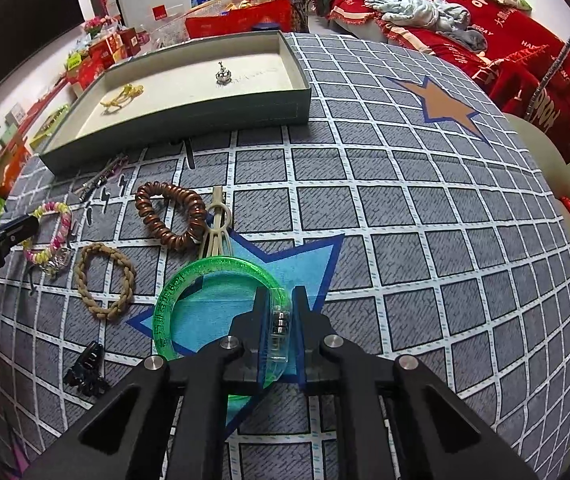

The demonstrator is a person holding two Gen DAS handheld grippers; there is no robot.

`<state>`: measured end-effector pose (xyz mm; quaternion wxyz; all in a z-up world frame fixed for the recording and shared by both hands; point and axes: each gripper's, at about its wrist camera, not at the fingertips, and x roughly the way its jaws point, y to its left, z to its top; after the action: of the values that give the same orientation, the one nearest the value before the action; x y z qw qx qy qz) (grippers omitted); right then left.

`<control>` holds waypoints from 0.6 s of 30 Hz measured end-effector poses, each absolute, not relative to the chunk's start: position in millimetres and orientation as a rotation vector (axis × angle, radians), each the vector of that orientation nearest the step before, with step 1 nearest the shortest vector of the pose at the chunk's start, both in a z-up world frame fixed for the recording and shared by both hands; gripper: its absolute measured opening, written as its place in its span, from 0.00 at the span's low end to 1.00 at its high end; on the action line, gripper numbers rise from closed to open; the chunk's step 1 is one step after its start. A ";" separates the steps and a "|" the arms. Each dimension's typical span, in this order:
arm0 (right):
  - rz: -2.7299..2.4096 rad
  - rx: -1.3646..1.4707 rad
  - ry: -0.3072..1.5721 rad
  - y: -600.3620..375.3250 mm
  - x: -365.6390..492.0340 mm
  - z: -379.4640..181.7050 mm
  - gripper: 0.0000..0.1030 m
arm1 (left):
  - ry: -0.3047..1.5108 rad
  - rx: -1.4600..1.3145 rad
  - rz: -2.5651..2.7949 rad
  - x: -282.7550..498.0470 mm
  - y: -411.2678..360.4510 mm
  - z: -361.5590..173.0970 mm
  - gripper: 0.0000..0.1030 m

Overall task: Organize jewelry
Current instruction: 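Grasp the green bangle with the right tool while the left tool grasps the beaded bracelet, then carry the green bangle and beaded bracelet with both tools into the tray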

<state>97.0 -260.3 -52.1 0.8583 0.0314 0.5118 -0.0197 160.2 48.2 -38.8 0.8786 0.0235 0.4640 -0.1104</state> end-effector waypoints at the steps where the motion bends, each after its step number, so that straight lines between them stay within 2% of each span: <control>1: -0.039 0.074 1.068 -261.7 96.1 -49.4 0.12 | 0.963 0.043 -0.235 159.9 48.9 -36.9 0.26; 18: 0.049 0.158 0.974 -261.7 133.2 5.9 0.12 | 0.855 -0.004 -0.333 177.7 35.6 23.6 0.26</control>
<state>133.2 -261.7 5.9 0.8804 0.0760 0.4675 0.0236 177.7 35.6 23.6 0.8966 -0.0019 0.4128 -0.1605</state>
